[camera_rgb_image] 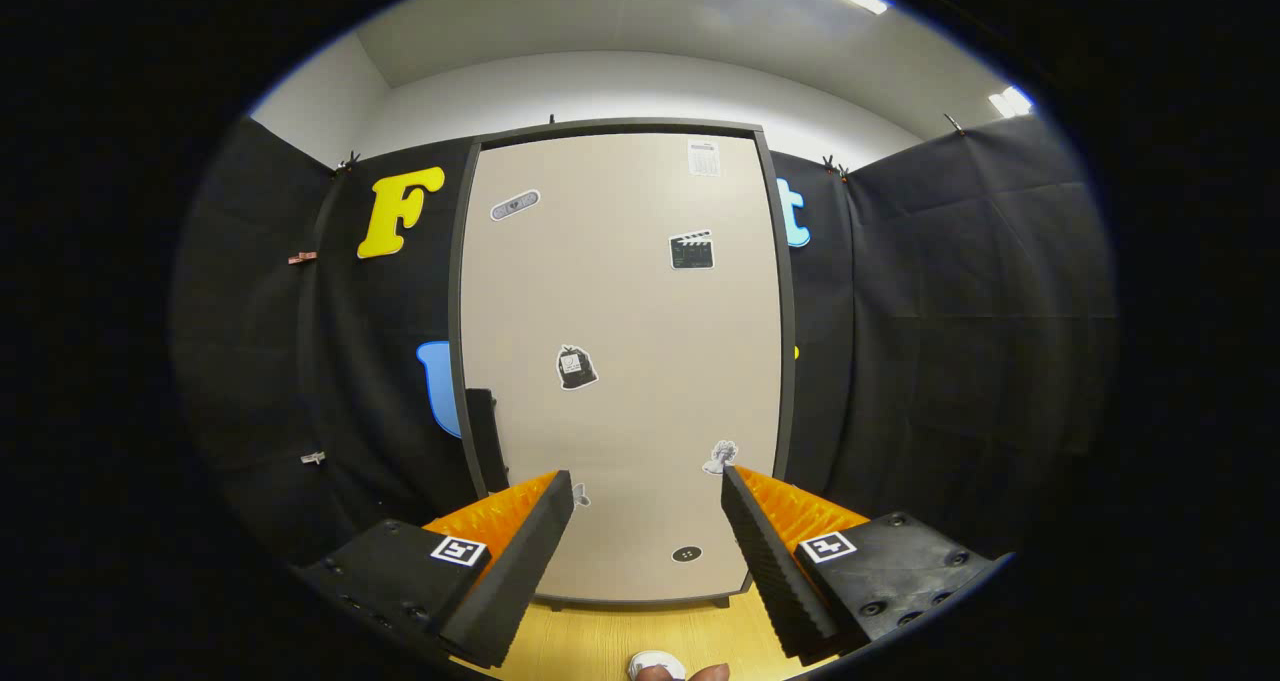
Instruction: Open the shoe cabinet door, grab the shoes and put them into the shoe cabinet, then close the shoe cabinet door.
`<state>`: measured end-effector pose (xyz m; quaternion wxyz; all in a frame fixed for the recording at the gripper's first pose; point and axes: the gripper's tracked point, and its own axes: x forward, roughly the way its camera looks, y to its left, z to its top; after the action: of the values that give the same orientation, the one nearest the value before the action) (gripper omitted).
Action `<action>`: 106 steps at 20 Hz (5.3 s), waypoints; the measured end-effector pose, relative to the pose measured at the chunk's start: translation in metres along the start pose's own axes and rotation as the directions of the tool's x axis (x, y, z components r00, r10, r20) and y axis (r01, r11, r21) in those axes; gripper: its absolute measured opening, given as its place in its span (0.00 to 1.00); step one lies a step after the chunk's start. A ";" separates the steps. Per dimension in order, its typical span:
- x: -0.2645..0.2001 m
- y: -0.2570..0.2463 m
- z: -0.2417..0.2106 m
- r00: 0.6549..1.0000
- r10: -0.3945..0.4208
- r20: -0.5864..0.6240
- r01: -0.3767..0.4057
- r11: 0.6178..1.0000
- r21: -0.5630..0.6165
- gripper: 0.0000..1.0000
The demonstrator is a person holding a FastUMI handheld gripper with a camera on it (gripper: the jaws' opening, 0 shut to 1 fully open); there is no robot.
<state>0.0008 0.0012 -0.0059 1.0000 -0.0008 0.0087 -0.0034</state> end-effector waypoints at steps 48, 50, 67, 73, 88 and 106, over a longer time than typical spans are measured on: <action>0.179 0.175 -0.074 0.997 0.063 -0.037 -0.062 0.998 0.015 0.21; 0.177 0.174 -0.075 0.996 0.074 -0.058 -0.073 0.997 0.025 0.21; 0.077 0.150 -0.058 0.968 0.236 -0.090 -0.233 0.971 0.048 0.15; 0.050 0.130 -0.056 0.966 0.245 -0.087 -0.241 0.969 0.054 0.15; -0.007 0.057 -0.051 0.961 0.257 -0.102 -0.251 0.965 0.070 0.15; -0.031 -0.059 -0.040 0.978 0.196 -0.075 -0.193 0.980 0.040 0.13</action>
<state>-0.0312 -0.0578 -0.0457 0.9943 0.0166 0.0481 0.0941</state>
